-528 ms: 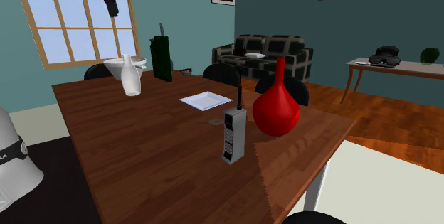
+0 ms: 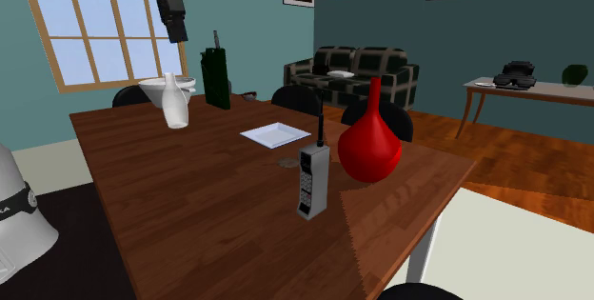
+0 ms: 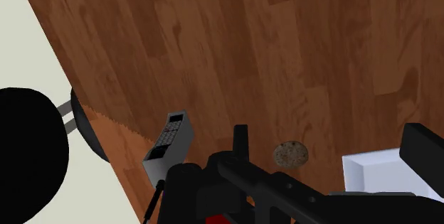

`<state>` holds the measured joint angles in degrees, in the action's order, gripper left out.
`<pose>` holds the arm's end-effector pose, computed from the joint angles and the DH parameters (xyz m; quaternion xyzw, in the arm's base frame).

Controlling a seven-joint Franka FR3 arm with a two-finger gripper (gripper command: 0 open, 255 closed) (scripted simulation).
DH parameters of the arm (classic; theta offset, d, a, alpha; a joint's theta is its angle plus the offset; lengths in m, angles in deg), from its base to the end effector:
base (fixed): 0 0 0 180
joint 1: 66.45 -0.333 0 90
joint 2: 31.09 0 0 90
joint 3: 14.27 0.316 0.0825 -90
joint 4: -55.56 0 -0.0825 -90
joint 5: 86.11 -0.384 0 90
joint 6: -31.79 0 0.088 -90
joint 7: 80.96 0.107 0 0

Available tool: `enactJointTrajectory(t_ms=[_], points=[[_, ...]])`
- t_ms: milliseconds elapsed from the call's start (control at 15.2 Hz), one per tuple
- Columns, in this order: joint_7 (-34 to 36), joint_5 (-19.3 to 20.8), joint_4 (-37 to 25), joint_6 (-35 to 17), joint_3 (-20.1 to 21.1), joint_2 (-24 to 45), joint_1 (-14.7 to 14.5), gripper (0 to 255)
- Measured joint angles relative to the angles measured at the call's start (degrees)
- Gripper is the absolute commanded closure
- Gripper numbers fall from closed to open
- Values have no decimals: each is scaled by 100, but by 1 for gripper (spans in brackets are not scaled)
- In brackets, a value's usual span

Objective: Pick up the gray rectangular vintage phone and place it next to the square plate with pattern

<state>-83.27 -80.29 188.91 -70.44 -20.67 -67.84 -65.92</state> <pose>0.3626 -0.0609 0.5737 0.9985 -0.0225 0.0465 0.0200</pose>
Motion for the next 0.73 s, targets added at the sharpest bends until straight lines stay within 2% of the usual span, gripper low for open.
enactJointTrajectory(t_ms=[330, 726], points=[[-687, 132, -44, -728, -527, 751, 59, 0], [-1510, 43, -372, -1455, -1070, 1802, 59, 0]])
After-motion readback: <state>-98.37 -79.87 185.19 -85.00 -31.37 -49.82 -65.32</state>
